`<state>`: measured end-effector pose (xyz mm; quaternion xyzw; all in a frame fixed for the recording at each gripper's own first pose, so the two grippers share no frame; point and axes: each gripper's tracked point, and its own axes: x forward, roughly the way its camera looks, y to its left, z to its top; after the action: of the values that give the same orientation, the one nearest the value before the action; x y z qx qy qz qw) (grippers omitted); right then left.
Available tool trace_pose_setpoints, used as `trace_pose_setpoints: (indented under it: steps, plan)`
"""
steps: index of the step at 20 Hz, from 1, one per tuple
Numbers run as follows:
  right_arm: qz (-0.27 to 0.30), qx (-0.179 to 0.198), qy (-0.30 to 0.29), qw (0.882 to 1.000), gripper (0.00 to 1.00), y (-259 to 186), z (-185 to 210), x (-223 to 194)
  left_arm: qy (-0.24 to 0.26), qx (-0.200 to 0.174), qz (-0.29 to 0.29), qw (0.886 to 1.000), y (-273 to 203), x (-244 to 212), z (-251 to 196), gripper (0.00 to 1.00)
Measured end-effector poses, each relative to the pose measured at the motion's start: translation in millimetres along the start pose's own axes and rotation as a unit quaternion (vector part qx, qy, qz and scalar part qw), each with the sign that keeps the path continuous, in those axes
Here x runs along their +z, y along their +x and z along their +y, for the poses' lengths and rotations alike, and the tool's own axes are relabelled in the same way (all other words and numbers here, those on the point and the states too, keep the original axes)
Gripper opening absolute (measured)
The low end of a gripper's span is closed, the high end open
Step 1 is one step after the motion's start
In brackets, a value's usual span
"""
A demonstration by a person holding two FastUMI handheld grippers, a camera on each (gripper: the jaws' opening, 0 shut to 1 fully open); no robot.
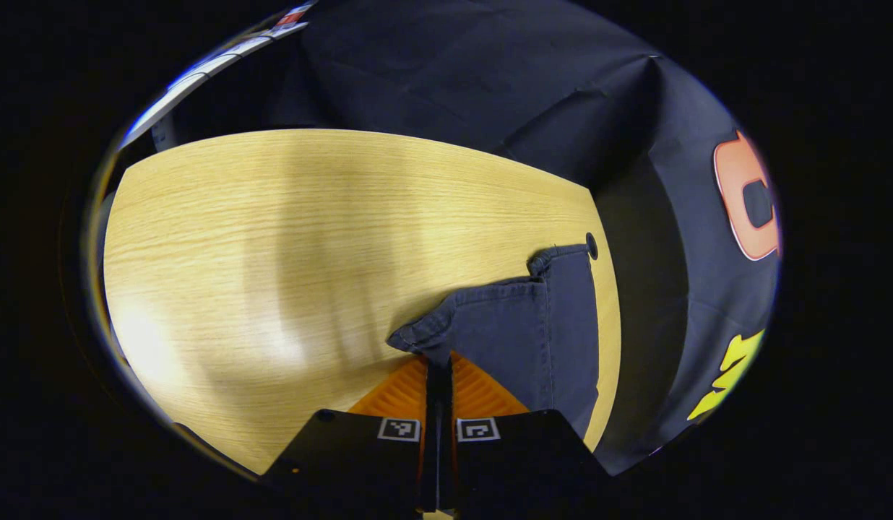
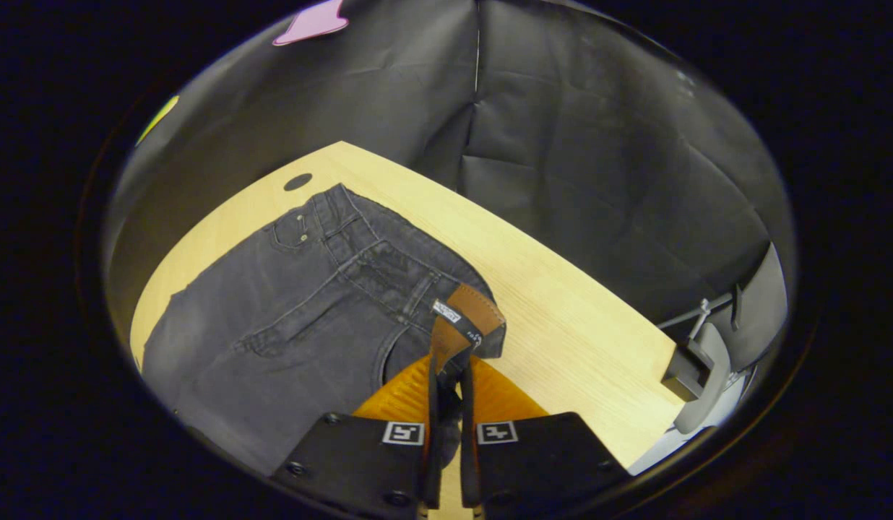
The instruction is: Grasp the waist and the cuffs of the jeans and fold them to make the two legs overlap; first hold the waist and fold one-third of the jeans toward the cuffs, then hold the cuffs and fold the remaining one-third in the same direction to finish folding.
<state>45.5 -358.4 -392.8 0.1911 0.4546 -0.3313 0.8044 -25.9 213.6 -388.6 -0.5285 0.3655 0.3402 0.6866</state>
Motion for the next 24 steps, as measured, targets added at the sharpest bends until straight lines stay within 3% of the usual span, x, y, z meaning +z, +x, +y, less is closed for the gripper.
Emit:
trace_pose_setpoints:
  steps: [2, 3, 6, 8, 12, 14, 16, 17, 20, 24]
  plan:
    - [0.026, 0.033, 0.037, 0.998, 0.11, -7.0, 0.3, 5.1, 0.0, -0.009, 0.006, 1.0, -7.5, -0.1, -6.5, 0.04]
    - [0.035, 0.048, 0.05, 0.997, 0.06, -12.5, -0.2, 6.9, -0.001, -0.016, 0.008, 1.0, -13.5, 0.9, -10.7, 0.04]
    - [0.05, 0.098, 0.092, 0.99, 0.06, -35.4, 5.5, 19.4, -0.023, -0.05, 0.016, 0.998, -36.5, -1.7, -31.4, 0.04]
    - [0.063, 0.13, 0.124, 0.982, 0.09, -60.1, 17.4, 26.3, -0.045, -0.063, 0.026, 0.997, -46.8, -4.3, -43.4, 0.04]
    - [0.111, 0.183, 0.201, 0.956, 0.02, -85.3, 42.4, 49.0, -0.112, -0.078, 0.038, 0.99, -56.3, 13.2, -61.3, 0.04]
    - [0.127, 0.2, 0.216, 0.947, 0.05, -93.1, 55.7, 67.3, -0.143, -0.085, 0.048, 0.985, -60.7, 21.9, -76.0, 0.03]
    - [0.134, 0.219, 0.22, 0.941, 0.01, -101.5, 78.4, 91.2, -0.162, -0.09, 0.053, 0.981, -64.3, 33.9, -88.0, 0.03]
    - [0.135, 0.227, 0.225, 0.938, 0.05, -103.9, 90.4, 105.5, -0.17, -0.094, 0.056, 0.979, -62.3, 38.9, -98.3, 0.04]
    - [0.154, 0.245, 0.254, 0.923, 0.05, -93.8, 121.5, 144.0, -0.21, -0.094, 0.063, 0.971, -50.3, 59.6, -129.4, 0.04]
    - [0.171, 0.247, 0.276, 0.913, 0.05, -68.8, 148.5, 178.3, -0.209, -0.087, 0.069, 0.972, -15.6, 74.9, -180.7, 0.03]
